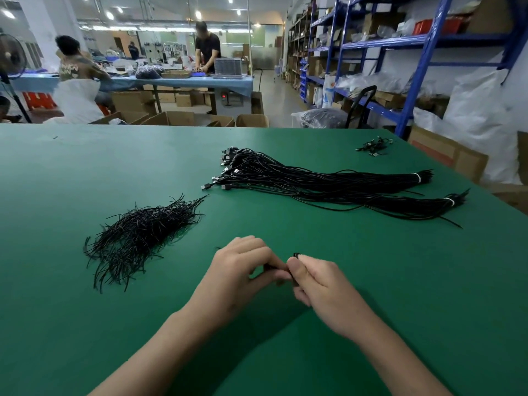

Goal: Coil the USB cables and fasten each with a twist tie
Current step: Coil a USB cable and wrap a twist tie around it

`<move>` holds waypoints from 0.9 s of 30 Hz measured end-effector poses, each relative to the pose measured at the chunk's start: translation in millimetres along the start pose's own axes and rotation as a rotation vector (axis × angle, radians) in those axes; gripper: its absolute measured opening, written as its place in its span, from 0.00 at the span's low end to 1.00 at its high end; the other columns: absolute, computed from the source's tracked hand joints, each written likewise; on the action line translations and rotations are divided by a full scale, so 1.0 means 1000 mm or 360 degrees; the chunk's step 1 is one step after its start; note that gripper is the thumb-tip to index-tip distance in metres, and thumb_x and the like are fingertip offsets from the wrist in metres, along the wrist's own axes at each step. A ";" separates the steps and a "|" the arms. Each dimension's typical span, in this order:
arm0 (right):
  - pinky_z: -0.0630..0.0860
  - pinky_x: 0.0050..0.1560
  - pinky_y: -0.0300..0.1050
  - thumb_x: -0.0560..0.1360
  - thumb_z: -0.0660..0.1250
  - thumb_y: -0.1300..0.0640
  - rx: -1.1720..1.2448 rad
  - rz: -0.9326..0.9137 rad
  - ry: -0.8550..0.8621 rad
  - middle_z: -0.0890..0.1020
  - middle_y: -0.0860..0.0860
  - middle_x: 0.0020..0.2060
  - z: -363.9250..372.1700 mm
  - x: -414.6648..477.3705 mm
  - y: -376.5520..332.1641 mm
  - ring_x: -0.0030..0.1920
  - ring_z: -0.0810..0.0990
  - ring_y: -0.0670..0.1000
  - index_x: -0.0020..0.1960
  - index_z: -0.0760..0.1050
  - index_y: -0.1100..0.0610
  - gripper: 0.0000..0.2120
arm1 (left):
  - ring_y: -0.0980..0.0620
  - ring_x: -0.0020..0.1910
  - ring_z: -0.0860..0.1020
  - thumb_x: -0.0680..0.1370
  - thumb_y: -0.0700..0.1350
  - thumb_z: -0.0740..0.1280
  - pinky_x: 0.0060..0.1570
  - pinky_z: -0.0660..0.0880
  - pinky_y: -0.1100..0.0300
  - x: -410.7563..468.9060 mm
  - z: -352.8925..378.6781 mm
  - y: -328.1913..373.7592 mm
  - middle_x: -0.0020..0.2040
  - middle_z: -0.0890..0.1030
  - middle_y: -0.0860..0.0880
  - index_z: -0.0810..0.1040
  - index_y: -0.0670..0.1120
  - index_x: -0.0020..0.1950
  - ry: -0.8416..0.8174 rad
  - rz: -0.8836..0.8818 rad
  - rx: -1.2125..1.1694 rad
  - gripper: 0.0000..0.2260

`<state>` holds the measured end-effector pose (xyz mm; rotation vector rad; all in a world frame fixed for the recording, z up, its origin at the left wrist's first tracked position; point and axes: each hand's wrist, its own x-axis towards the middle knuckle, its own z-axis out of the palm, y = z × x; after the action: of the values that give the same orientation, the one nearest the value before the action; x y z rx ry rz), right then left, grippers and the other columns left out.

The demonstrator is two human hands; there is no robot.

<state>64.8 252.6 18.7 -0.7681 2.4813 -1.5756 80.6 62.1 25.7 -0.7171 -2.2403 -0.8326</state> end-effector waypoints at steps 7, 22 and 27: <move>0.57 0.29 0.38 0.81 0.57 0.41 0.0734 0.0158 -0.0556 0.63 0.48 0.25 -0.003 -0.003 -0.008 0.27 0.58 0.48 0.43 0.79 0.55 0.21 | 0.56 0.35 0.76 0.71 0.51 0.78 0.38 0.70 0.66 -0.001 -0.005 -0.012 0.37 0.83 0.54 0.86 0.53 0.40 0.0120 -0.0458 -0.0624 0.04; 0.81 0.45 0.42 0.82 0.57 0.51 0.1352 -0.0132 0.0418 0.86 0.60 0.46 0.000 0.007 -0.006 0.45 0.86 0.55 0.57 0.77 0.61 0.16 | 0.57 0.39 0.75 0.84 0.43 0.63 0.48 0.74 0.61 -0.018 0.039 0.008 0.42 0.81 0.53 0.82 0.46 0.58 -0.0482 -0.0350 -0.0208 0.09; 0.81 0.52 0.42 0.84 0.54 0.50 0.0655 -0.0272 0.0532 0.87 0.52 0.50 0.008 0.007 0.003 0.52 0.86 0.52 0.59 0.77 0.58 0.16 | 0.51 0.39 0.78 0.82 0.50 0.64 0.43 0.75 0.59 -0.015 0.032 0.015 0.41 0.81 0.53 0.84 0.47 0.54 -0.0417 -0.0211 0.0044 0.10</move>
<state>60.0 243.8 14.2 -0.7122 2.2029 -2.3461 88.8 90.7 0.9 -0.7052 -2.5514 -0.8076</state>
